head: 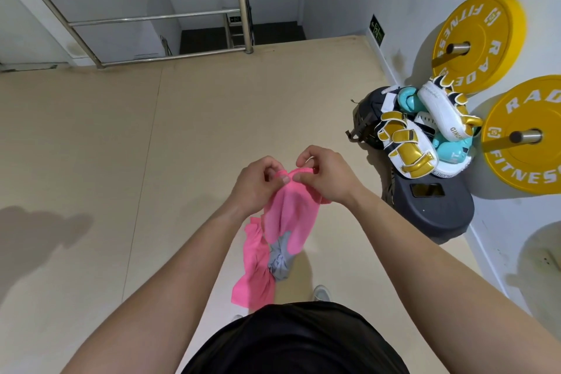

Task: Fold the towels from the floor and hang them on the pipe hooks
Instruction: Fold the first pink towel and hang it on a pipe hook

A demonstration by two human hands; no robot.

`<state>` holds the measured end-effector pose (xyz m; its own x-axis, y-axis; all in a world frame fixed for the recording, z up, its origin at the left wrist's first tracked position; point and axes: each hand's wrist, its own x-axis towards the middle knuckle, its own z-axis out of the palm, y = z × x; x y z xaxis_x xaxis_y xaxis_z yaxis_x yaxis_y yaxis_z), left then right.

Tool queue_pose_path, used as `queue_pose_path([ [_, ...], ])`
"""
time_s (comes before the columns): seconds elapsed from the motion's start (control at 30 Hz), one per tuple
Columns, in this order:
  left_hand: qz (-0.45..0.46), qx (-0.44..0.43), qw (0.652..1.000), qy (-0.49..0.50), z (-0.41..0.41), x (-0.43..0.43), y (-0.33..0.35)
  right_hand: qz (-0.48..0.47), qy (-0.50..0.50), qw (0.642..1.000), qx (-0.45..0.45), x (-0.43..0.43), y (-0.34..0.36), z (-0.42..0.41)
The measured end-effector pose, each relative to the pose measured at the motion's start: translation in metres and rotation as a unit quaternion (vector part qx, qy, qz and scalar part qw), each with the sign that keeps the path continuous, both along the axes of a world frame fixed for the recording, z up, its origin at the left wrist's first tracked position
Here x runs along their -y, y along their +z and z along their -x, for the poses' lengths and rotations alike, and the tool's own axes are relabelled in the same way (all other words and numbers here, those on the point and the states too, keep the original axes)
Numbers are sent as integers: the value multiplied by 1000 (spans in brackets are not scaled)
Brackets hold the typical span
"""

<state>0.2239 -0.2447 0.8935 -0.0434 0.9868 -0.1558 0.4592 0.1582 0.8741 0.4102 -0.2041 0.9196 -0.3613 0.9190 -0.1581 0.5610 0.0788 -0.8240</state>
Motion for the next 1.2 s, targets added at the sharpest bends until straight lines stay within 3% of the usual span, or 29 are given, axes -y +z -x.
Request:
queue_pose_path([
  [0.13, -26, -42, 998, 45, 16, -6, 3, -18, 15, 998, 56, -4, -10, -14],
  [0.33, -25, -35, 997, 60, 30, -8, 6, 50, 66, 987, 140, -3, -27, -41],
  [0.47, -34, -17, 996, 78, 36, -10, 8, 43, 17, 986, 161, 3, -35, -47],
  [0.83, -29, -29, 989, 143, 48, -5, -7, 31, -45, 995, 84, 9, -25, -57],
  [0.97, -55, -60, 986, 146, 36, 0, -10, 46, -32, 998, 4, 17, -12, -40],
  [1.2, -31, 46, 991, 120, 1, 17, -10, 97, 38, 993, -49, 28, -10, 1],
])
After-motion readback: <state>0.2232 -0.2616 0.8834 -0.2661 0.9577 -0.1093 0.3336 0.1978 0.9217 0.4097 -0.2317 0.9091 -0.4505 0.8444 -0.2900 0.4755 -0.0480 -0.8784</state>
